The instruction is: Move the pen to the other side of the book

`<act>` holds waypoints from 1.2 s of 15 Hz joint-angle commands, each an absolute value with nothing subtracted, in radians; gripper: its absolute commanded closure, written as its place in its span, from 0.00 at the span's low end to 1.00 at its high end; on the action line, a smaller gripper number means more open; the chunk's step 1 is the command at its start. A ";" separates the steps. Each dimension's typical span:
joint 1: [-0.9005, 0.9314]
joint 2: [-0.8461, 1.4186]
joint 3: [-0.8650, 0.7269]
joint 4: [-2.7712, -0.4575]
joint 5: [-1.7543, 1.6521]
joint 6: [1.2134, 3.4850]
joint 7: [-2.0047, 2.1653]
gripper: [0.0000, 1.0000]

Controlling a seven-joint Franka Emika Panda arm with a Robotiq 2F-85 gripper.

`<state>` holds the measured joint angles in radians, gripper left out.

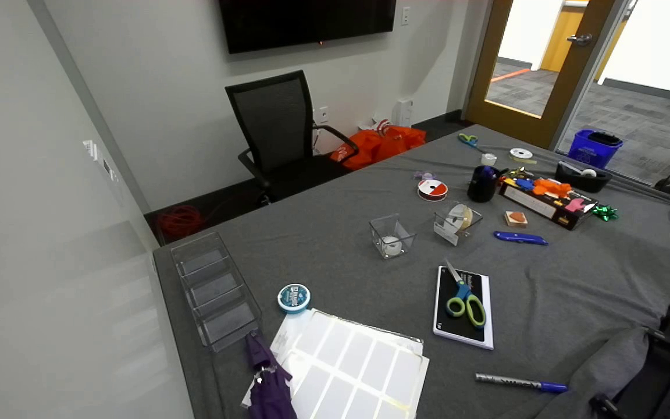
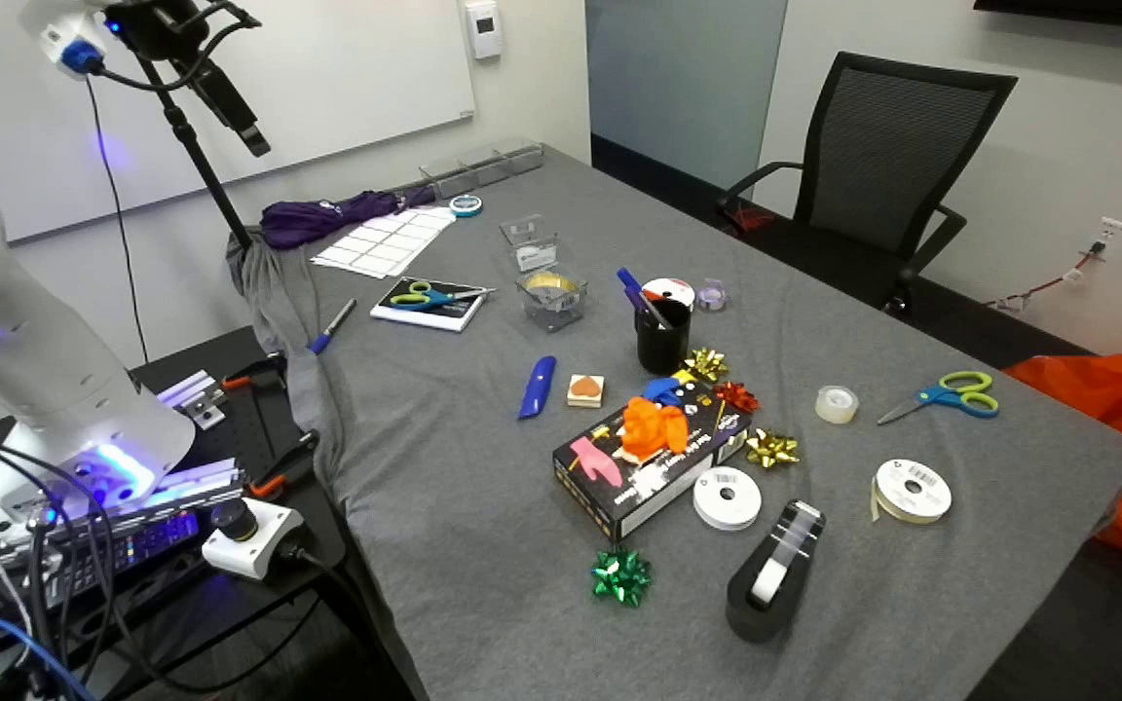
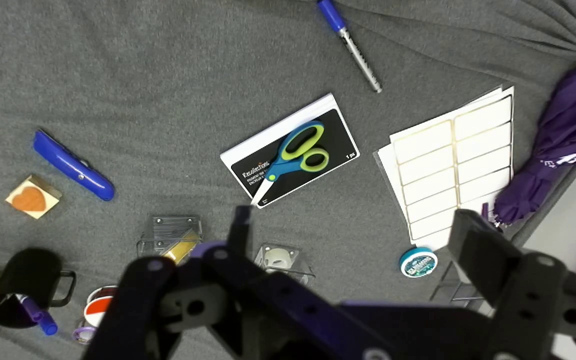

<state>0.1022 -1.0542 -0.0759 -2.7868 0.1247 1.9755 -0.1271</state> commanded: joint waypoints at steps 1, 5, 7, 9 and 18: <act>0.086 -0.912 -0.023 -2.784 0.074 2.039 -0.136 0.00; 0.095 -1.047 -0.064 -2.784 0.126 1.973 -0.133 0.00; 0.096 -1.034 -0.055 -2.784 0.125 1.974 -0.132 0.00; 0.097 -1.029 -0.054 -2.784 0.125 1.974 -0.131 0.00; 0.103 -0.988 -0.018 -2.783 0.108 2.024 -0.125 0.00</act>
<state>0.1023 -1.0298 -0.0549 -2.7863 0.1196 1.9788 -0.1272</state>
